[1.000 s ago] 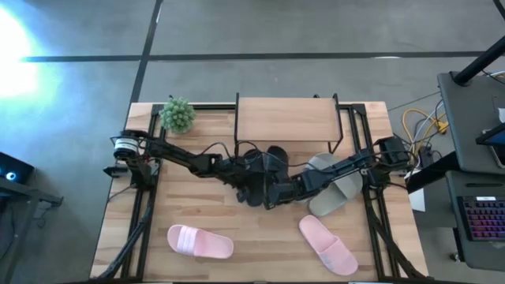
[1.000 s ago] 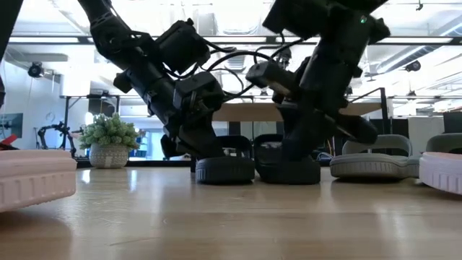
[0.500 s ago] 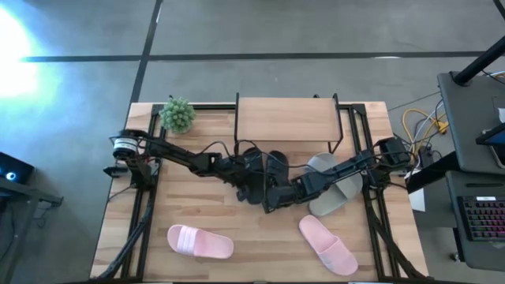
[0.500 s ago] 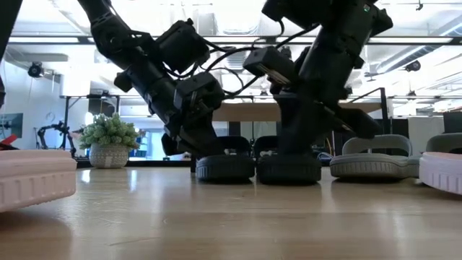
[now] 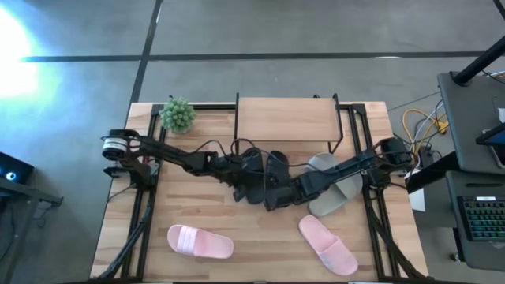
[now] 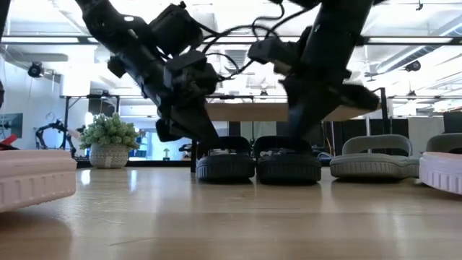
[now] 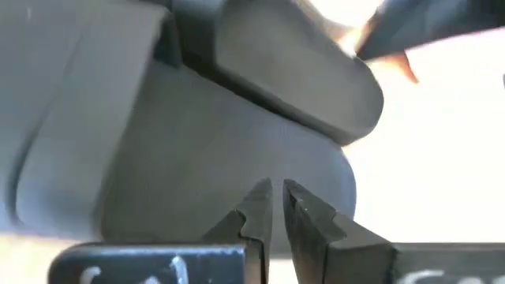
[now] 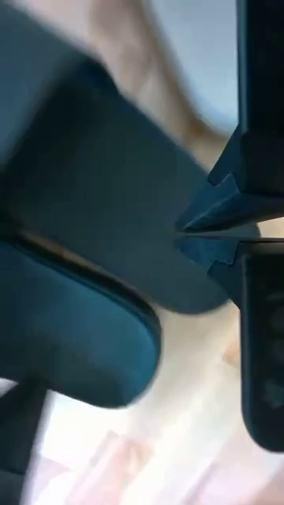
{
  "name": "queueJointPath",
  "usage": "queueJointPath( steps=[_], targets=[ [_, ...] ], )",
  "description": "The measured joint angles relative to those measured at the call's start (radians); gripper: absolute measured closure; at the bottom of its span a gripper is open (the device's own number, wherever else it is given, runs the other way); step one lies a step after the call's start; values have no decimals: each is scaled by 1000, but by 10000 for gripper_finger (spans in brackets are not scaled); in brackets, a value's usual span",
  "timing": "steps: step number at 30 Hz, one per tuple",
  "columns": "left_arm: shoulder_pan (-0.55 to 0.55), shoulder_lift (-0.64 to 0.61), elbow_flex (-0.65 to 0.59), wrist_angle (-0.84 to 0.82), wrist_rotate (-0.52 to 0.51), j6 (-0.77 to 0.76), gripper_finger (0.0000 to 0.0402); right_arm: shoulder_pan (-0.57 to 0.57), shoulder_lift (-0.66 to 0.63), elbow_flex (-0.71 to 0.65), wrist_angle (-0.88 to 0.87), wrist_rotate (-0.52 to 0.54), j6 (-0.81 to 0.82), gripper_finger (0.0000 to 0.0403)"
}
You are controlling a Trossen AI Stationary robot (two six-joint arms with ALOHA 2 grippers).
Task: Pick and place slides into the shelf
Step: Adjust the black slippers
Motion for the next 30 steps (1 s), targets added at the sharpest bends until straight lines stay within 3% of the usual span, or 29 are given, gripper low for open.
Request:
queueJointPath(
  steps=[3,7,11,21,30],
  targets=[
    [-19,-28,-8,-33,0,-1,384,0,-15,32,-138,46,9,390],
    [-43,-78,-30,-58,1,-25,384,-29,-29,19,-260,19,50,390],
    [-51,-125,-45,-106,2,-51,384,-72,-56,-34,-234,-43,52,390],
    [-51,-163,-45,-228,-23,-51,384,-213,-73,-132,-86,-57,-100,391],
    [-52,-163,-45,-273,-24,-53,384,-252,-73,-129,-58,-66,-186,390]
  ],
)
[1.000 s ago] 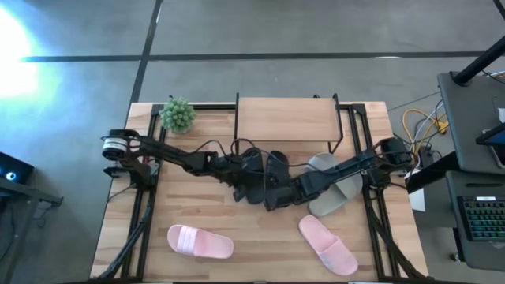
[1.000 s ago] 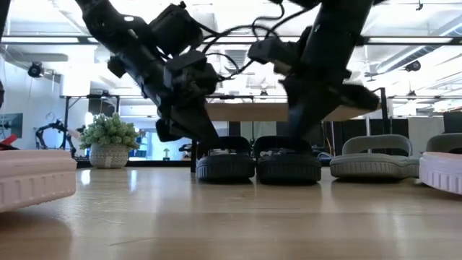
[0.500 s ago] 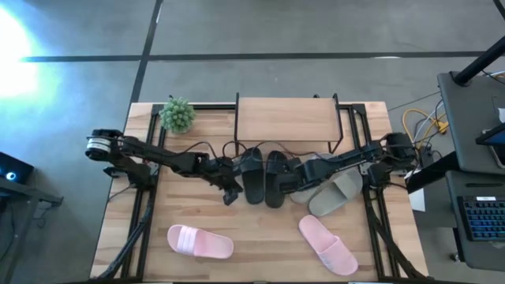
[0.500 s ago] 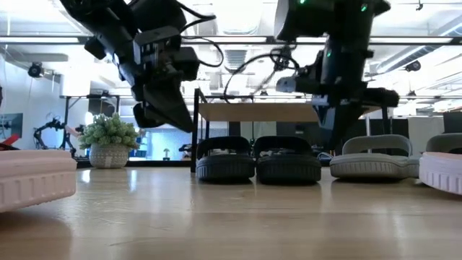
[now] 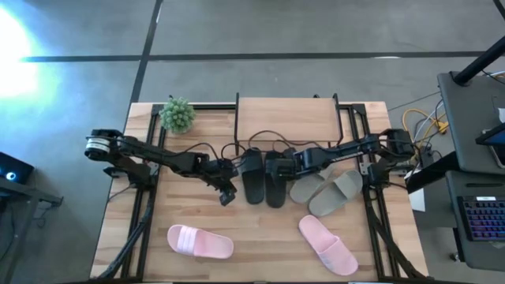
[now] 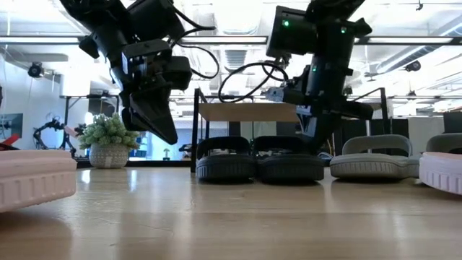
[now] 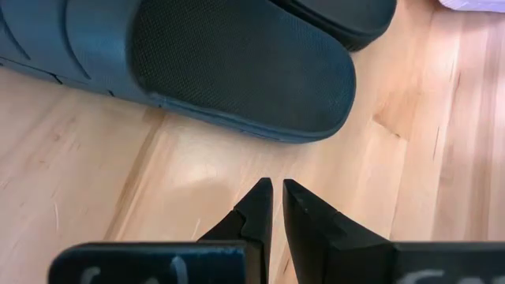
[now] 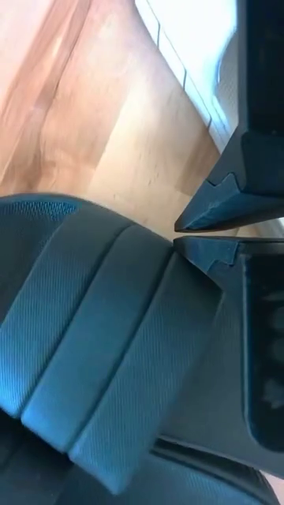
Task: Pick and place slides into the shelf
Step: Adjust the black slippers
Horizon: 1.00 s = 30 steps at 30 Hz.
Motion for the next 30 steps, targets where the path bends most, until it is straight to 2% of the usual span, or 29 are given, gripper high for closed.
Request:
queueJointPath(
  steps=[13,30],
  targets=[
    [0,0,0,1,-9,0,384,1,0,2,19,-52,-30,390],
    [0,0,0,1,-10,0,384,28,-20,9,6,-47,-24,390]
  ],
)
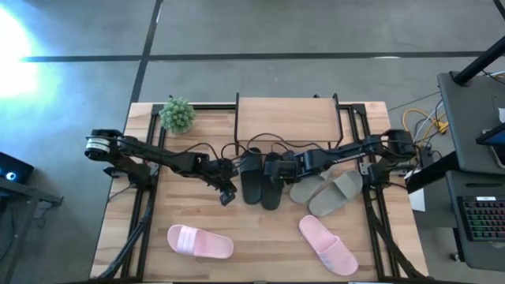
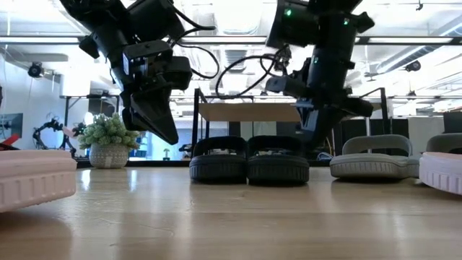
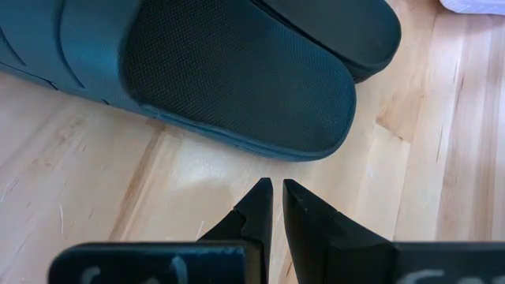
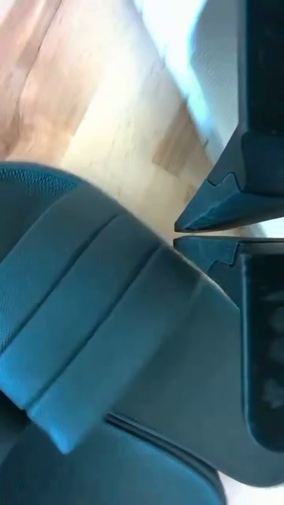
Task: Pick and place slides into the shelf
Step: Adjust the black slippers, then put the left gray slipper on the shelf
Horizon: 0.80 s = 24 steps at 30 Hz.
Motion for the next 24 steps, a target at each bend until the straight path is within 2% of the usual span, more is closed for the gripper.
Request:
queueJointPath(
  steps=[12,19,21,24],
  targets=[
    [0,0,0,3,1,3,384,75,-178,7,-337,49,182,390],
    [0,0,0,8,1,11,384,104,-214,5,-631,161,350,390],
    [0,0,0,8,1,12,384,97,-212,-6,-698,161,369,390],
    [0,0,0,8,1,12,384,71,-211,-41,-677,108,342,390]
  ],
)
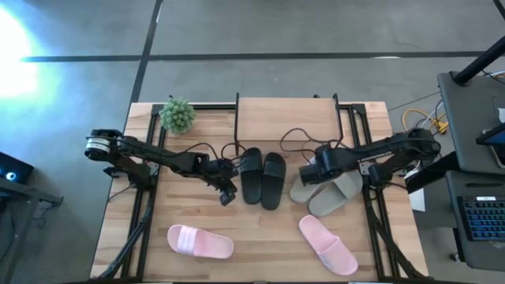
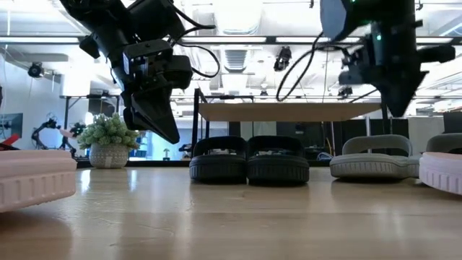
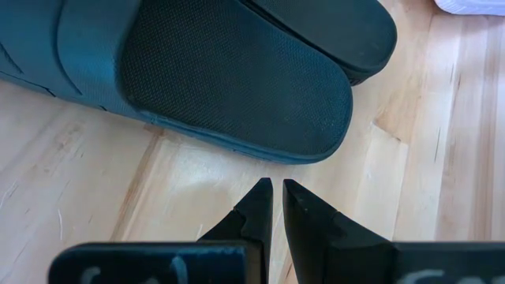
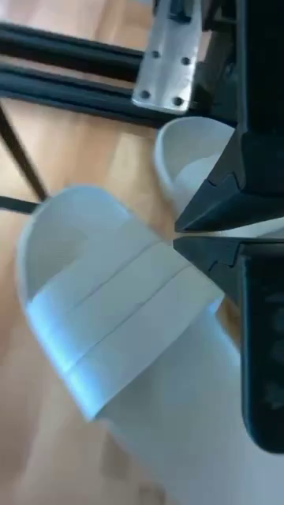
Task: Pick and place slides into the shelf
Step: Put the left gray slipper on the shelf
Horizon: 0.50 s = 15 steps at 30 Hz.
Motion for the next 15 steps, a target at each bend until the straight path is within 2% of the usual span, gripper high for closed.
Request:
queueJointPath(
  steps=[5,9,15],
  targets=[
    [0,0,0,0,0,0,384,-39,4,-83,67,-40,24,390],
    [0,0,0,0,0,-1,384,-55,4,-123,77,15,70,390],
    [0,0,0,0,0,-2,384,-85,4,-161,167,37,9,390]
  ],
)
